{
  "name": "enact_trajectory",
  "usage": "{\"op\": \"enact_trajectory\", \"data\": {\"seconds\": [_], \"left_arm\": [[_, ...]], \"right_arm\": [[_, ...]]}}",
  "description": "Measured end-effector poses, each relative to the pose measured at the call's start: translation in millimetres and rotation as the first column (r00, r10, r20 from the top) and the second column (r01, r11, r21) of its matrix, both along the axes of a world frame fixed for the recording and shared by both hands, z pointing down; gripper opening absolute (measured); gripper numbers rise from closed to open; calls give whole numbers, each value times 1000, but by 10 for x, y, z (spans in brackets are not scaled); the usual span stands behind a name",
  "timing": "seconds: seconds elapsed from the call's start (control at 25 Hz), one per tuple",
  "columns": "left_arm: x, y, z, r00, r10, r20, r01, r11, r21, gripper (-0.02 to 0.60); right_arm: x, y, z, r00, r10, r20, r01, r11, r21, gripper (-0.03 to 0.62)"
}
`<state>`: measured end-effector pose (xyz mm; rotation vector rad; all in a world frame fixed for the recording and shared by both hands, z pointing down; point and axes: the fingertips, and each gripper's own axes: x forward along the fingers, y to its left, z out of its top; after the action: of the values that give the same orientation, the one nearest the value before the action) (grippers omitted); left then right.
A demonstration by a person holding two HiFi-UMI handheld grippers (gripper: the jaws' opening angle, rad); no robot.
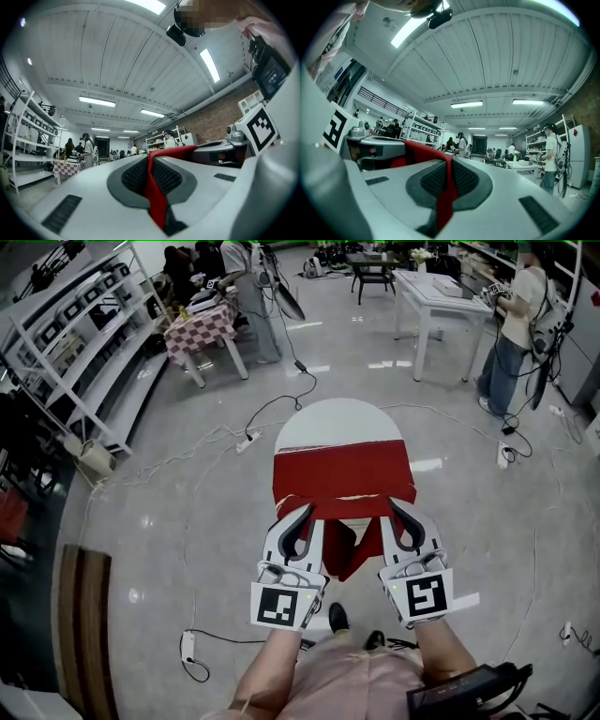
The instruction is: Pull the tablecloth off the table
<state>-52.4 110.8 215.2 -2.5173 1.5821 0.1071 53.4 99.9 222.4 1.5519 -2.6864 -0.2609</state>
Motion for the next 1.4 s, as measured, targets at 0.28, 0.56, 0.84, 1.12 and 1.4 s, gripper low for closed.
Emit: {"op": "enact_trajectory", "data": {"seconds": [0.28, 0.56, 0.84, 1.12, 1.4], "left_arm": [[103, 198, -120, 1000, -13, 9, 13, 1000, 0, 43], [144, 362, -161, 1000, -16, 12, 16, 1000, 5, 43], [367, 457, -148, 1000, -12, 14, 12, 1000, 12, 44], [567, 559, -148, 1000, -6, 24, 5, 1000, 13, 43], [790, 674, -201, 999, -14, 40, 13, 1000, 16, 43]], "right_arm": [[103, 162, -166, 1000, -8, 5, 8, 1000, 8, 23], [141, 326, -210, 1000, -16, 11, 16, 1000, 27, 23], [361, 424, -154, 1000, -17, 13, 17, 1000, 25, 23], [560, 525, -195, 1000, -14, 22, 13, 999, 44, 23], [780, 632, -285, 999, -26, 40, 23, 997, 72, 23]]}}
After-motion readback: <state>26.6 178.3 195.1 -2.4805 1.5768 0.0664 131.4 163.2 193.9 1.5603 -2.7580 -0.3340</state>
